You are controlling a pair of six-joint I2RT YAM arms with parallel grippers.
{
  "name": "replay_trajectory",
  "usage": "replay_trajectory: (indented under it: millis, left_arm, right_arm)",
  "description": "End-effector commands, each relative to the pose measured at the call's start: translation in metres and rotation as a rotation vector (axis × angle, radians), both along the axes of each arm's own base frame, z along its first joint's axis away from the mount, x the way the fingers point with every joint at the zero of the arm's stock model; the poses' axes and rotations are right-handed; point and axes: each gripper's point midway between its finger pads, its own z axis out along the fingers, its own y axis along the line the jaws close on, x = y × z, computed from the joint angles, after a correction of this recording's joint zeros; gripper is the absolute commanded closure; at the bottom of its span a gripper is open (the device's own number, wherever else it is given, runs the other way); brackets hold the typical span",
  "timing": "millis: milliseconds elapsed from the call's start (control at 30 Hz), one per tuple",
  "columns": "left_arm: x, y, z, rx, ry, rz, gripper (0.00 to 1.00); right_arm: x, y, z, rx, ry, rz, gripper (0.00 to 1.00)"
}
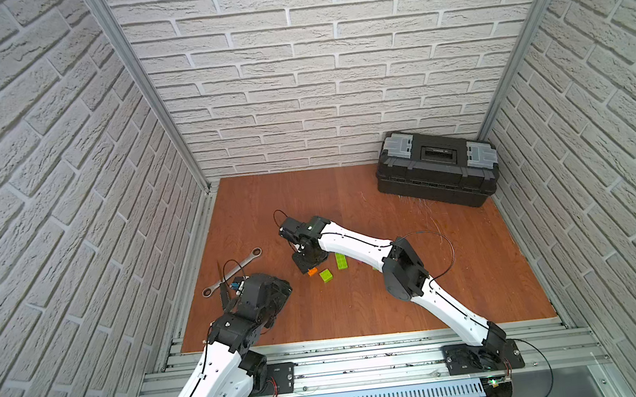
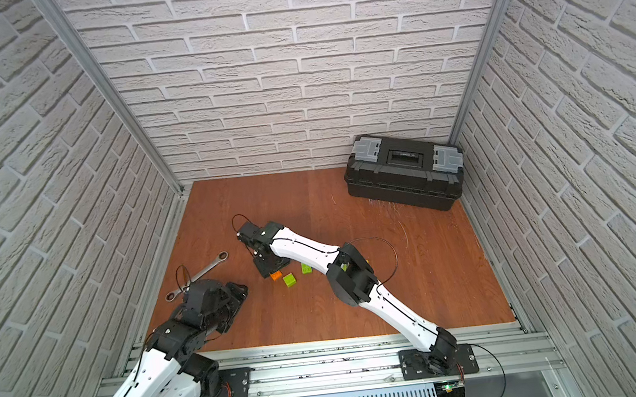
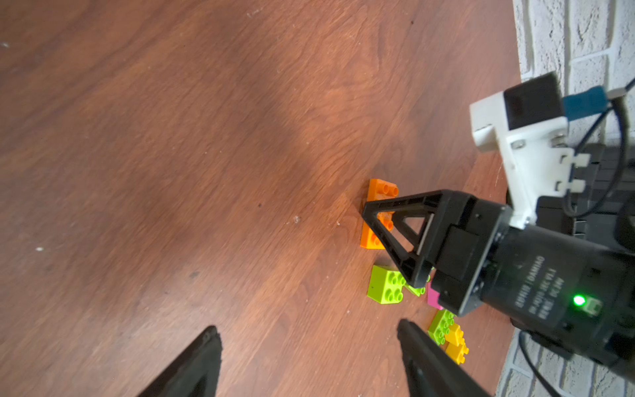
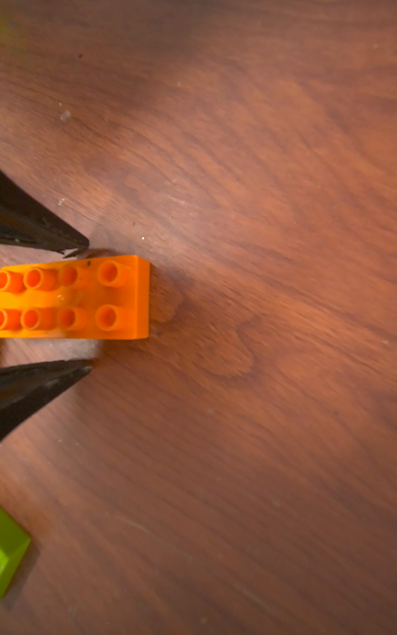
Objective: Assemble a carrot with lego
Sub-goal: Pick up the lego brick from the center of the board.
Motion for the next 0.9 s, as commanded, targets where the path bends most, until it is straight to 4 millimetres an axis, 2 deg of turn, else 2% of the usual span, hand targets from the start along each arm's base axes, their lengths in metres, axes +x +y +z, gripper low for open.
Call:
replay_trajectory:
  millis: [0, 200, 400, 867]
  left_arm:
    - [-0.001, 0.004, -0.005, 0.009, 0.0, 0.019, 0.18]
    - [-0.001, 0.004, -0.007, 0.002, -0.007, 0.018, 0.2]
    - [-0.002, 0.004, -0.006, 0.002, -0.013, 0.018, 0.2]
    - [0.003, 0.002, -0.007, -0.004, -0.011, 0.016, 0.2]
  right_arm:
    - [0.0, 0.005, -0.005, 0.01, 0.002, -0.008, 0.54]
    - [-0.003, 0.003, -0.009, -0.005, 0.012, -0.002, 0.72]
    - [-0.004, 0.001, -0.005, -0.012, 0.005, -0.007, 0.78]
    - [0.003, -0.015, 0.065, 0.033, -0.051, -0.029, 0.82]
